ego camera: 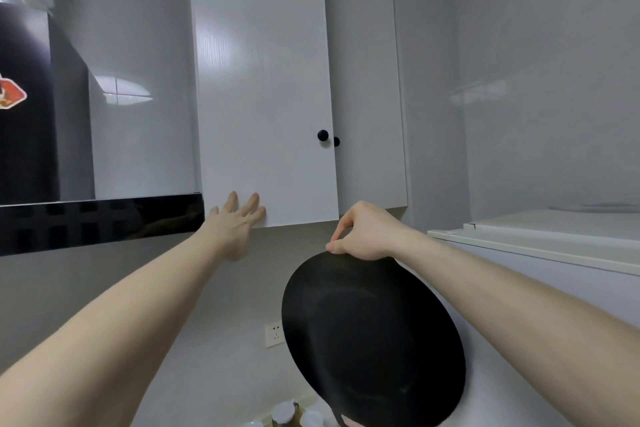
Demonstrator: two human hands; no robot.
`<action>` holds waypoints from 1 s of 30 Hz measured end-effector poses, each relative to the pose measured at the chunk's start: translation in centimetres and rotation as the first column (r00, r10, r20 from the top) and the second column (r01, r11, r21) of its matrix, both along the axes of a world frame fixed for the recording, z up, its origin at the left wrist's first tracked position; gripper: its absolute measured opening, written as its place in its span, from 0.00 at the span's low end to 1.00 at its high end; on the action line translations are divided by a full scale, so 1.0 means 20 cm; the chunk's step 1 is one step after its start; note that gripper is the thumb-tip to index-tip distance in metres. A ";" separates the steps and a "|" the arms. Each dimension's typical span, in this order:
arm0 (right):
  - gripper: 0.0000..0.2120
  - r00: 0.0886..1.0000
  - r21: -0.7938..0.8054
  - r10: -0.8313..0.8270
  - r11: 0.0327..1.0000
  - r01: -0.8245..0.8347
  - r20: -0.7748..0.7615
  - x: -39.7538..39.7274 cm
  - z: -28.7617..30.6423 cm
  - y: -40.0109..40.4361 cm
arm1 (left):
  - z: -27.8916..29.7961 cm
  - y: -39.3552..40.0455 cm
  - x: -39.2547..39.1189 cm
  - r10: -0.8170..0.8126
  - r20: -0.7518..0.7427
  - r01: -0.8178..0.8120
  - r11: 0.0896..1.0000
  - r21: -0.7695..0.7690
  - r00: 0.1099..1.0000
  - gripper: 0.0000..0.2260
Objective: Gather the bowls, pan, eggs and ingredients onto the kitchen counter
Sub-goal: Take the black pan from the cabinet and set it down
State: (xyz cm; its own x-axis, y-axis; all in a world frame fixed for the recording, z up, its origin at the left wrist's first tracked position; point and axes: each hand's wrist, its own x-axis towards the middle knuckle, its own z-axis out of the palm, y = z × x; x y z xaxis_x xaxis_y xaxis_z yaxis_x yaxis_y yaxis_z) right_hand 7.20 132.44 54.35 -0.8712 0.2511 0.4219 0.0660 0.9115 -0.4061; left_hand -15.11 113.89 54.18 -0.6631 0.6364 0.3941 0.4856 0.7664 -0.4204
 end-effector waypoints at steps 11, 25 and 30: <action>0.06 0.986 0.021 -0.020 1.000 0.017 0.163 -0.29 0.02 0.03 | -0.07 0.07 -0.11 0.061 -0.024 -0.060 0.997 0.053 0.998 0.42; 0.11 0.976 0.085 0.032 0.995 -0.051 0.214 -0.36 -0.05 0.05 | -0.08 0.12 -0.12 0.164 -0.098 -0.168 0.985 -0.036 0.982 0.38; 0.10 0.974 0.112 0.061 0.990 -0.087 0.218 -0.36 -0.06 0.02 | -0.11 0.05 -0.06 0.129 -0.118 -0.145 0.979 -0.140 0.985 0.33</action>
